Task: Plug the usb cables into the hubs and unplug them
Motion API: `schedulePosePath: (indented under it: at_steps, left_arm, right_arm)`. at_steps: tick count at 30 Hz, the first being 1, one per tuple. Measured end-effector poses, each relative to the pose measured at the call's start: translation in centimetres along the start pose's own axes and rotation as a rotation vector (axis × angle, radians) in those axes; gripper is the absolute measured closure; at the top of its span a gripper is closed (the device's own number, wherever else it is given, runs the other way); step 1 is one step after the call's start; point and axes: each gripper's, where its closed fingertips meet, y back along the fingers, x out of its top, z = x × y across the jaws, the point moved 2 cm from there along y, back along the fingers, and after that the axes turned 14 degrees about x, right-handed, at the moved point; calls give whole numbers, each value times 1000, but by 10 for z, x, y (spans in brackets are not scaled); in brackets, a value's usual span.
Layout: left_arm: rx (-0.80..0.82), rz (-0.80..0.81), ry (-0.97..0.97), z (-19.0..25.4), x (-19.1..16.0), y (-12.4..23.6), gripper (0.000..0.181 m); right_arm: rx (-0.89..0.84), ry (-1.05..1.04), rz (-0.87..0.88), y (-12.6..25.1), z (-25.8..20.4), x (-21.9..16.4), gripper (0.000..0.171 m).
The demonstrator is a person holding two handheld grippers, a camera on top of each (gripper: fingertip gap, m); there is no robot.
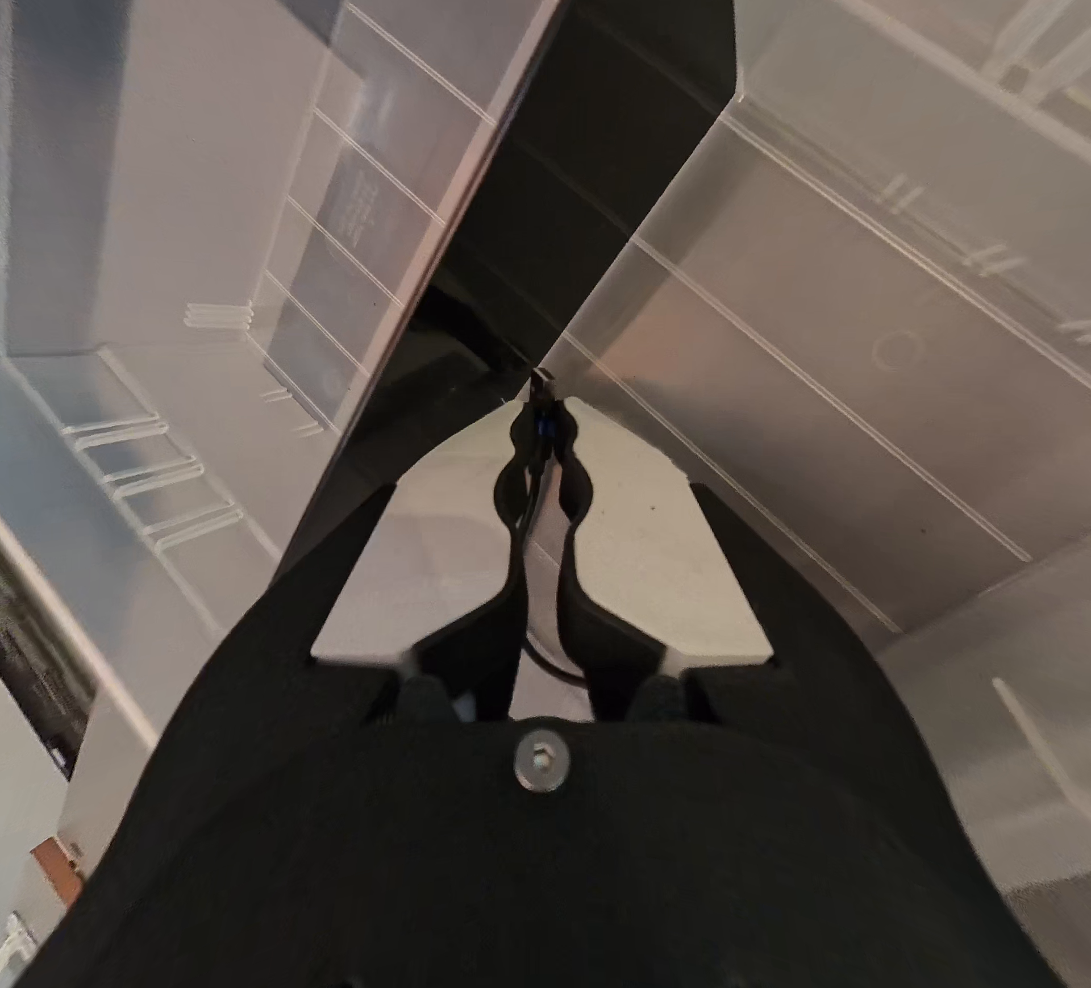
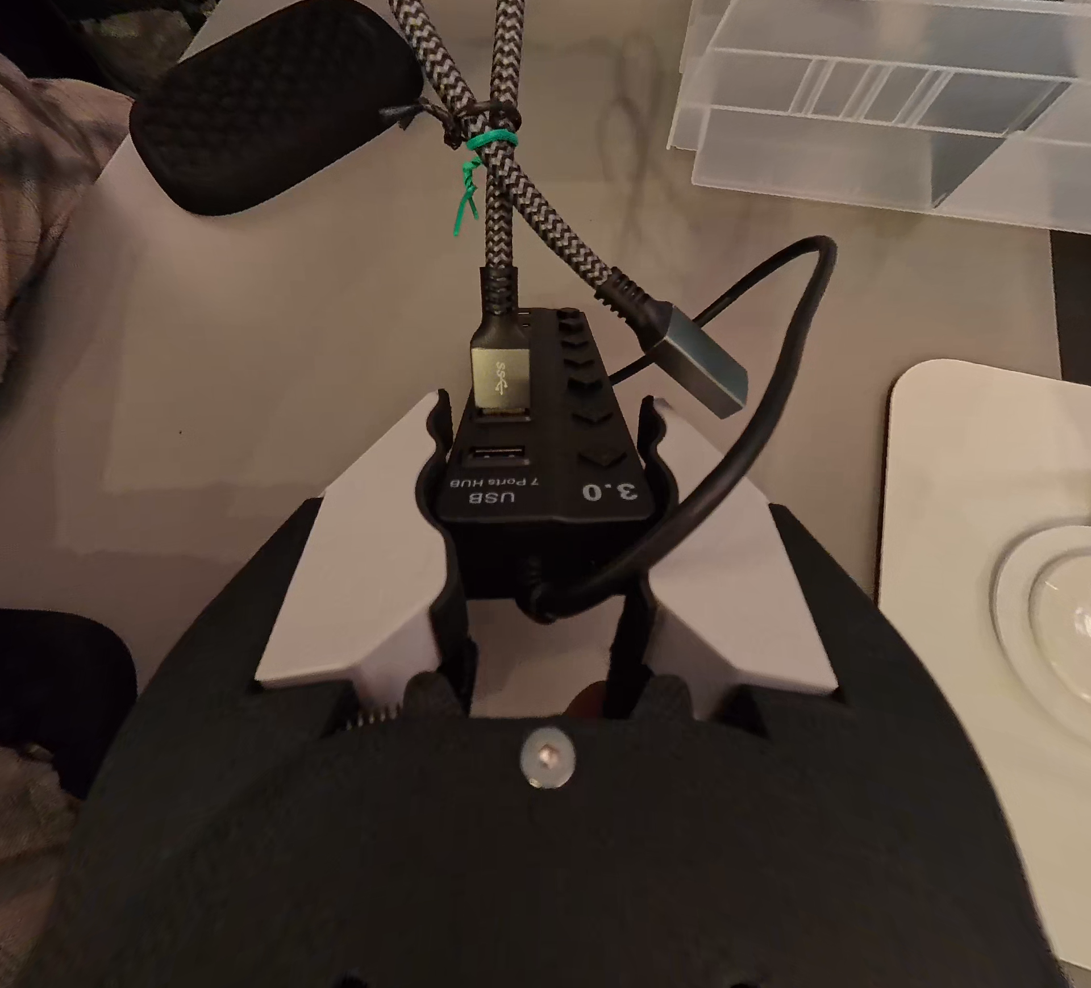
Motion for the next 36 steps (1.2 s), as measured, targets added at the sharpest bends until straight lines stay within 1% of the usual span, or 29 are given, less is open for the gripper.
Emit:
schedulePosePath:
  at_steps: [3,6,10,12,14,16,18,20,21,23,28,30,34,36]
  left_arm:
    - [-28,23,-11,-1,5,18,176]
    - [-47,71,8,-9,12,45,177]
    - [-76,192,57,-27,28,100,178]
    - [-122,275,51,-31,38,138,178]
    - [-196,325,9,-28,43,178,178]
    - [-240,346,-83,-22,45,214,178]
    - [-337,387,-175,-7,47,249,178]
    - [-465,378,-235,12,47,276,178]
    - [-514,376,-281,25,47,283,178]
    - [-622,351,-376,56,44,285,178]
    - [-789,247,-528,130,41,247,178]
    - [-803,208,-589,152,41,229,178]
    - [-878,175,-660,190,39,207,178]
    - [-858,164,-713,198,38,195,178]
  right_arm:
    - [3,-5,6,0,0,-2,109]
    - [4,-7,9,1,1,-3,109]
    - [6,-8,11,1,1,-4,109]
    - [7,-10,11,1,1,-4,109]
    - [6,-12,14,2,1,-5,109]
    - [7,-13,15,2,1,-6,109]
    - [7,-14,18,3,1,-7,109]
    - [9,-16,23,3,1,-8,109]
    - [10,-19,26,3,1,-8,109]
    - [12,-22,31,3,1,-9,109]
    - [14,-29,34,4,1,-13,109]
    - [15,-31,34,4,1,-14,109]
    - [16,-37,43,6,1,-17,109]
    - [17,-42,46,7,2,-18,109]
